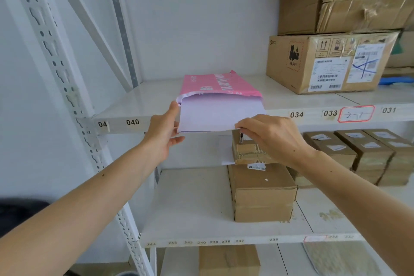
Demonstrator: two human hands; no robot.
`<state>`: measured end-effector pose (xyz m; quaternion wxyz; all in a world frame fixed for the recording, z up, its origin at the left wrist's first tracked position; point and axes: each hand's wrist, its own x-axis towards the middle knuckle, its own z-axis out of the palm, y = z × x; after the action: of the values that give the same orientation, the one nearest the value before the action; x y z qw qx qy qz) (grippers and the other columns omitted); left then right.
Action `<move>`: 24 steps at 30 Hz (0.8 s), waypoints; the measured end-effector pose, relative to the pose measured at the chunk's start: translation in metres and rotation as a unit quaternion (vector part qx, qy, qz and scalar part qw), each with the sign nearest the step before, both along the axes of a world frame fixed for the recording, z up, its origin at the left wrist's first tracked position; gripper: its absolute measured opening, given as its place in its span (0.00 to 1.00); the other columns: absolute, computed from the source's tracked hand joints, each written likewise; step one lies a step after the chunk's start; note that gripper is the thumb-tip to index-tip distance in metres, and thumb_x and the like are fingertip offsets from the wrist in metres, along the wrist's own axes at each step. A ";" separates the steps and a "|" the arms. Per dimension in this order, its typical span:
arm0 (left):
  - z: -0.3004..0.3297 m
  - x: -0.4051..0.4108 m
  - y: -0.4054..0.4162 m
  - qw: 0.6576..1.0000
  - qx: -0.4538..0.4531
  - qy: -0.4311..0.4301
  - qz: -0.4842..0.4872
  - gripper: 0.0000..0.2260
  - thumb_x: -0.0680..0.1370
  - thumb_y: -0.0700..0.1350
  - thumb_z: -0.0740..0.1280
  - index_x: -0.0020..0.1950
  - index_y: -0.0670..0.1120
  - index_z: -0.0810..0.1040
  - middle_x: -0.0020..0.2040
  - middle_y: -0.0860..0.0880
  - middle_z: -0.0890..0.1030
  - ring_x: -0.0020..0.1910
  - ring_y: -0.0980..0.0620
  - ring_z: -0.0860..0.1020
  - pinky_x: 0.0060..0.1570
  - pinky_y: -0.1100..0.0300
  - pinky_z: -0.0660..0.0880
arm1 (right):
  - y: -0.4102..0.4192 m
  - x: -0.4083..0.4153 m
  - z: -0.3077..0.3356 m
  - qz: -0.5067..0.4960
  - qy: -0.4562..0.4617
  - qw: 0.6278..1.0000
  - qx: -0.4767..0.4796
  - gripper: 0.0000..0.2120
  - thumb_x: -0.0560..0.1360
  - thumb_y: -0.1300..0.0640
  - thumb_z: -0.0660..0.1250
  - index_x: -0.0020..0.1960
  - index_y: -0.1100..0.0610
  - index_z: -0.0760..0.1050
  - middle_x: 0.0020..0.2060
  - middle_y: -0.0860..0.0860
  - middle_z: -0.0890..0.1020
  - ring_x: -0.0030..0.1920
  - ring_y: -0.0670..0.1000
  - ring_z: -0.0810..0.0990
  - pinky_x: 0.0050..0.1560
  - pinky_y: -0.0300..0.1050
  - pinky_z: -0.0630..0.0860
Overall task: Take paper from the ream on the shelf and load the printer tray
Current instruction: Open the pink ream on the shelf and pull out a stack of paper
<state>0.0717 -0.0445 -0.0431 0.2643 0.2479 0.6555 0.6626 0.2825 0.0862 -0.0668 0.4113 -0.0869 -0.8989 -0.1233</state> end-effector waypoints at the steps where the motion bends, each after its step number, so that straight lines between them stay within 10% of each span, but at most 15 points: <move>1: 0.001 0.002 -0.003 0.997 -0.008 -0.069 -0.040 0.17 0.78 0.58 0.64 0.50 0.45 0.78 0.43 0.45 0.77 0.41 0.45 0.78 0.45 0.51 0.79 | -0.006 0.004 -0.002 0.005 -0.014 1.000 -0.011 0.13 0.77 0.53 0.59 0.50 0.55 0.81 0.32 0.51 0.83 0.31 0.55 0.82 0.23 0.48 0.76; 9: -0.006 0.019 -0.009 0.985 -0.088 -0.115 -0.096 0.15 0.82 0.38 0.61 0.67 0.36 0.73 0.52 0.42 0.83 0.42 0.46 0.81 0.43 0.50 0.77 | -0.034 0.035 0.004 -0.021 -0.166 0.967 -0.191 0.20 0.71 0.35 0.64 0.58 0.44 0.76 0.48 0.40 0.84 0.48 0.47 0.81 0.49 0.49 0.76; 13: -0.008 0.029 -0.015 0.990 -0.100 -0.071 -0.072 0.13 0.81 0.35 0.61 0.66 0.33 0.72 0.64 0.38 0.78 0.52 0.43 0.77 0.52 0.48 0.73 | -0.033 0.037 0.008 -0.057 -0.040 0.918 -0.390 0.37 0.67 0.27 0.59 0.67 0.50 0.71 0.62 0.42 0.76 0.63 0.45 0.73 0.62 0.48 0.70; 17: -0.012 0.040 -0.022 0.991 -0.096 -0.066 -0.061 0.13 0.81 0.35 0.61 0.65 0.33 0.73 0.64 0.37 0.78 0.52 0.44 0.77 0.52 0.48 0.73 | -0.023 0.024 0.014 -0.160 0.012 0.820 -0.549 0.43 0.72 0.30 0.58 0.72 0.64 0.61 0.56 0.54 0.73 0.60 0.56 0.74 0.56 0.51 0.71; 24: -0.017 0.057 -0.035 0.991 -0.096 -0.070 -0.060 0.12 0.81 0.35 0.61 0.64 0.33 0.73 0.57 0.38 0.79 0.51 0.43 0.78 0.50 0.47 0.73 | -0.026 0.038 0.013 -0.062 0.084 0.621 -0.777 0.16 0.74 0.56 0.72 0.54 0.67 0.75 0.49 0.58 0.83 0.46 0.58 0.83 0.48 0.53 0.80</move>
<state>0.1291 -0.0793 -0.0603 0.3716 0.2131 0.6795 0.5957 0.3209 0.0604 -0.0534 0.2561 -0.4398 -0.6140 0.6034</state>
